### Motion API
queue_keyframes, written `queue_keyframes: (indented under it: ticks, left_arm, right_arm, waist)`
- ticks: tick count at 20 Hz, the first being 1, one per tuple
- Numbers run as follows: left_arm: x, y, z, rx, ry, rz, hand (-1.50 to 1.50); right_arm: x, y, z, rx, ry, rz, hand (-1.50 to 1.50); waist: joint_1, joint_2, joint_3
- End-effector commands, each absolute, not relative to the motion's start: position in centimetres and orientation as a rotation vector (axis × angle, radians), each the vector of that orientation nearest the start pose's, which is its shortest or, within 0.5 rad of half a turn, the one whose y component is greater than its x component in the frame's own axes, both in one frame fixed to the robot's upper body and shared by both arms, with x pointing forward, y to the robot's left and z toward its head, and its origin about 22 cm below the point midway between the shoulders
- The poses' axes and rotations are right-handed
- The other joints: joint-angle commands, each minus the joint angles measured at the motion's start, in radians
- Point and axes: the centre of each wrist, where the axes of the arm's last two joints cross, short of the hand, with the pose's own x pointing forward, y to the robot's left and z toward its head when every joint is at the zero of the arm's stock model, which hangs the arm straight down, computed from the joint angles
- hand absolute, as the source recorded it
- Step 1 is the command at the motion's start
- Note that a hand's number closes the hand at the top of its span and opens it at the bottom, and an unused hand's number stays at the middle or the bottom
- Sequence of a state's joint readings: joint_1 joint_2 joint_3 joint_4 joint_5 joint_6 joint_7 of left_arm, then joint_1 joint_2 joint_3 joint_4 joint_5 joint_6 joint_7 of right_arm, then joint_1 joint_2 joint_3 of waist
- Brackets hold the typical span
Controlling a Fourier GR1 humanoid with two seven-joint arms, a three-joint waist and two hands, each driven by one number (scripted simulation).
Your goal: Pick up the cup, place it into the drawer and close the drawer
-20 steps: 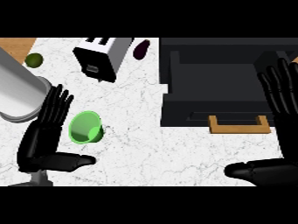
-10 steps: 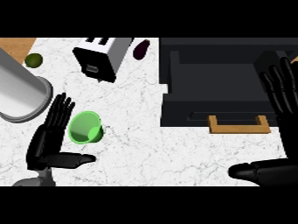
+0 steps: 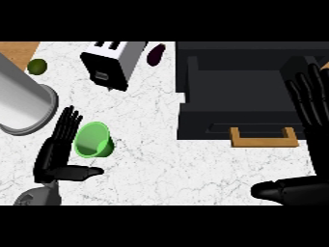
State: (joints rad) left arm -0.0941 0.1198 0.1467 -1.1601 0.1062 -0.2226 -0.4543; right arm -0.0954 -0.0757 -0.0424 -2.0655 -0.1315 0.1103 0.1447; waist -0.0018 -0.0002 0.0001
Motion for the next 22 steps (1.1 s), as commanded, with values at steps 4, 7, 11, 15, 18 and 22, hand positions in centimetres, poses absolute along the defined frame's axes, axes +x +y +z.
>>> queue_keyframes:
  ticks: [4, 7, 11, 15, 18, 22]
  left_arm:
    - [24.5, 30.6, -9.5, -0.083, -1.721, 0.034, -1.5]
    - [26.2, 30.2, -8.8, -0.079, -1.719, 0.036, -1.5]
    - [25.6, 32.5, -10.5, -0.064, -1.716, 0.061, -1.5]
    - [25.2, 32.2, -12.3, -0.054, -1.696, 0.043, -1.5]
    - [25.9, 32.3, -12.2, -0.072, -1.71, 0.042, -1.5]
    - [25.6, 30.7, -13.3, -0.11, -1.696, 0.025, -1.5]
  right_arm:
    - [21.7, -24.8, 14.9, 0.14, -2.011, 0.143, -1.5]
    - [23.9, -23.6, 13.7, 0.153, -2.007, 0.123, -1.5]
    - [22.5, -24.3, 14.6, 0.158, -1.997, 0.126, -1.5]
    - [21.8, -22.1, 14.9, 0.164, -2.005, 0.105, -1.5]
    - [21.1, -24.3, 13.4, 0.175, -1.985, 0.146, -1.5]
    - [24.5, -24.8, 16.9, 0.167, -2.019, 0.142, -1.5]
  waist:
    - [0.0, 0.0, 0.0]
    - [0.001, 0.001, 0.0]
    - [-0.001, 0.001, 0.0]
    - [-0.003, 0.001, -0.001]
    - [-0.004, 0.001, -0.001]
    - [-0.001, 0.002, -0.001]
